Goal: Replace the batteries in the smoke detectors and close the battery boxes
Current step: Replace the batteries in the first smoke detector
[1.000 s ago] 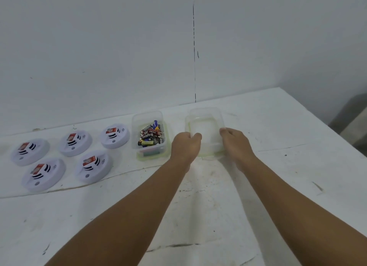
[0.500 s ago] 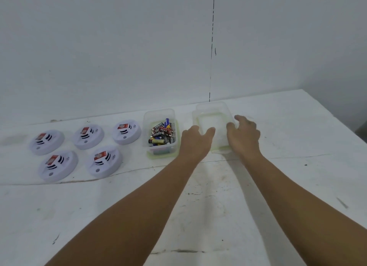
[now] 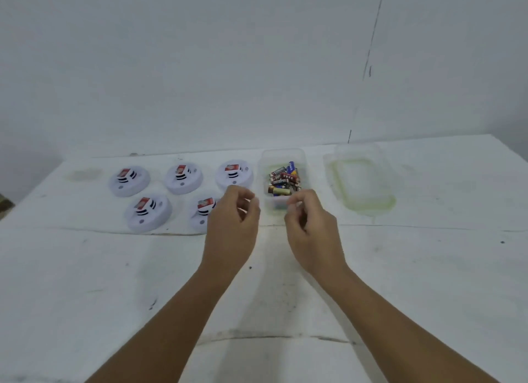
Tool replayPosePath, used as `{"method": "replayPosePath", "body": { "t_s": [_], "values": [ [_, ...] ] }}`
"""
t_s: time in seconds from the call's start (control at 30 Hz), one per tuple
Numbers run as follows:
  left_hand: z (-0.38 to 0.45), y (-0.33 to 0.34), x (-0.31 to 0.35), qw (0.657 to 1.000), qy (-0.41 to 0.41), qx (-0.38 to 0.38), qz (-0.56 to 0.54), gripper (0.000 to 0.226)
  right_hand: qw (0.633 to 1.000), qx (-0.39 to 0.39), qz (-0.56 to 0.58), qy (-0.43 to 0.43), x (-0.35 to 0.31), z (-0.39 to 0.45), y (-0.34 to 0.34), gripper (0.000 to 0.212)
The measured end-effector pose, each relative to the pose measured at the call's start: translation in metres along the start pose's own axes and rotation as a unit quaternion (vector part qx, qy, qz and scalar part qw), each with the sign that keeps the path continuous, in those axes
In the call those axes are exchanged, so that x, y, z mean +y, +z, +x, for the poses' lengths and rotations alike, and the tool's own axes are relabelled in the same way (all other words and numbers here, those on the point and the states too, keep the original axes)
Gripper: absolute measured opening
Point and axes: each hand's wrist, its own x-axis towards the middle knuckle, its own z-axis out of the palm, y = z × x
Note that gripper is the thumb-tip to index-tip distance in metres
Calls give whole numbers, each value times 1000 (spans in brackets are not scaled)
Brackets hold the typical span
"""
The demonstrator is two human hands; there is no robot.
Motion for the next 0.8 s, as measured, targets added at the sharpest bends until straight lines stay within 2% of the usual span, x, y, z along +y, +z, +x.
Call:
{"method": "replayPosePath", "body": {
  "t_s": [0.1, 0.2, 0.27, 0.33, 0.4, 0.47, 0.53, 0.57, 0.6, 0.63, 0.7, 0.77, 0.8],
  "values": [
    [13, -32, -54, 992, 4, 10, 127, 14, 996, -76, 2, 34, -3, -5, 37, 11],
    [34, -44, -96, 963, 14, -45, 265, 48, 986, -102, 72, 111, -11, 1, 67, 14],
    [45, -48, -105, 952, -43, -117, 280, 71, 978, -95, 112, 146, -14, 6, 80, 13],
    [52, -52, -109, 947, -60, -151, 277, 79, 977, -78, 122, 157, -11, 9, 90, 13],
    [53, -54, -105, 955, -50, -154, 247, 73, 977, -67, 126, 157, -5, 9, 94, 12],
    [47, -55, -96, 973, -53, -144, 172, 63, 974, -62, 150, 160, -3, 5, 94, 11],
    [37, -58, -87, 991, -73, -109, 41, 52, 974, -61, 165, 142, -5, -1, 91, 9],
    [32, -60, -82, 988, -102, -105, -47, 48, 979, -59, 160, 112, -7, -5, 89, 7],
    [28, -61, -79, 971, -142, -118, -153, 48, 985, -55, 148, 69, -8, -8, 88, 8],
    [25, -62, -78, 930, -186, -154, -276, 52, 990, -54, 130, 21, -8, -11, 87, 13],
    [19, -66, -76, 811, -251, -233, -474, 59, 992, -64, 88, -63, -5, -15, 89, 27],
    [15, -69, -77, 717, -311, -263, -567, 63, 992, -66, 37, -104, -1, -16, 91, 35],
    [13, -69, -81, 691, -327, -266, -587, 65, 991, -60, 7, -118, 0, -17, 92, 37]
  ]
}}
